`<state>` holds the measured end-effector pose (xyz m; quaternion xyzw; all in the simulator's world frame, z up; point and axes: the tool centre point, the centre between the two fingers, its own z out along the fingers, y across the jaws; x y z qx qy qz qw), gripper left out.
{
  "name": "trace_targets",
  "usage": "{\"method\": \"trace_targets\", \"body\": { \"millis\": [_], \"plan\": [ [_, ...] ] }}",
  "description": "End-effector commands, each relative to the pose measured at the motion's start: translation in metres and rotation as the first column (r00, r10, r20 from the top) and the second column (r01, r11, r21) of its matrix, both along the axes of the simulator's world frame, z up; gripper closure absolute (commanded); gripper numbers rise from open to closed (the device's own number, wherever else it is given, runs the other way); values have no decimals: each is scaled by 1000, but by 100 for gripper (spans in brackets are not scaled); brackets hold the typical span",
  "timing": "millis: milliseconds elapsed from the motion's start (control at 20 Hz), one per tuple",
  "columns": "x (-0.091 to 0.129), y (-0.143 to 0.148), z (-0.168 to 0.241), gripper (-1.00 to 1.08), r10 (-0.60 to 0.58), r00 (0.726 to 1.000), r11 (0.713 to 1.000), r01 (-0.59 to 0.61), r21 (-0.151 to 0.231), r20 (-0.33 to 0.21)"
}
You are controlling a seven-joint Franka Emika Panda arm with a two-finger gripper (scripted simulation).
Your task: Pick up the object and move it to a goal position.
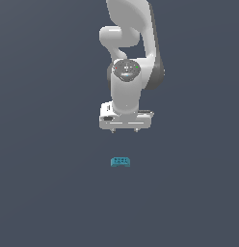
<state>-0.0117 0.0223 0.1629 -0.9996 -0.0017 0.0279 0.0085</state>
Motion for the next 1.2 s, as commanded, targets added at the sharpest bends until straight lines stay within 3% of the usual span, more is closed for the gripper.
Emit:
{"method": "trace_targets", "body": {
  "millis": [0,450,1150],
  "plan": [
    [0,0,0,-92,0,1000,1000,0,0,0],
    [0,20,0,-92,-15,1000,1000,15,20,12],
    [6,17,-5,-92,-119,993,993,119,17,9]
  ]
}}
